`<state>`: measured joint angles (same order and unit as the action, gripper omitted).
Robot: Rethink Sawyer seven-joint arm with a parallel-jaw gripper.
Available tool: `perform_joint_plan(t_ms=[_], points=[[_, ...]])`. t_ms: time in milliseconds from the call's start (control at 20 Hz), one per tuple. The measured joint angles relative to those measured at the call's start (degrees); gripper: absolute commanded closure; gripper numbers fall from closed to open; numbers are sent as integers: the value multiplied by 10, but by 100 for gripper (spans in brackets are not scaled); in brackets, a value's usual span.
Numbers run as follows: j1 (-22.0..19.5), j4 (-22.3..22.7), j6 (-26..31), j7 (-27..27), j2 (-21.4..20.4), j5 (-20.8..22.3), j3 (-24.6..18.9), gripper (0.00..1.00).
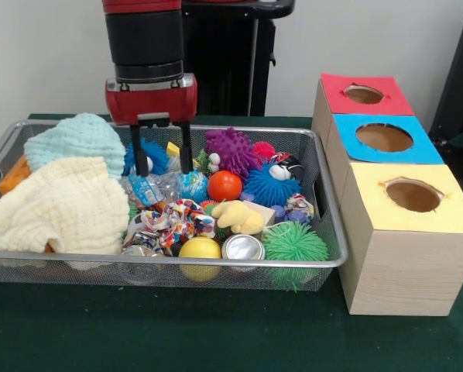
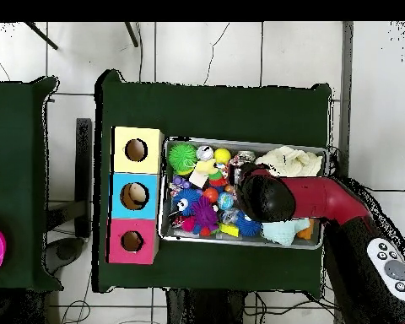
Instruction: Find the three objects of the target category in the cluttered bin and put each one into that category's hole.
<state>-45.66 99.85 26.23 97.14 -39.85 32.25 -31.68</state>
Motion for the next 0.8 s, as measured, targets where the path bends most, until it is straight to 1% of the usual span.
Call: perform_joint_plan(t_ms=[100, 150, 600, 800], points=[[-10, 10, 6, -29, -3, 7, -16, 0], [-12, 13, 6, -33, -3, 9, -20, 0], [-15, 38, 6, -36, -4, 17, -45, 0], [-14, 49, 6, -36, -4, 17, -48, 0]])
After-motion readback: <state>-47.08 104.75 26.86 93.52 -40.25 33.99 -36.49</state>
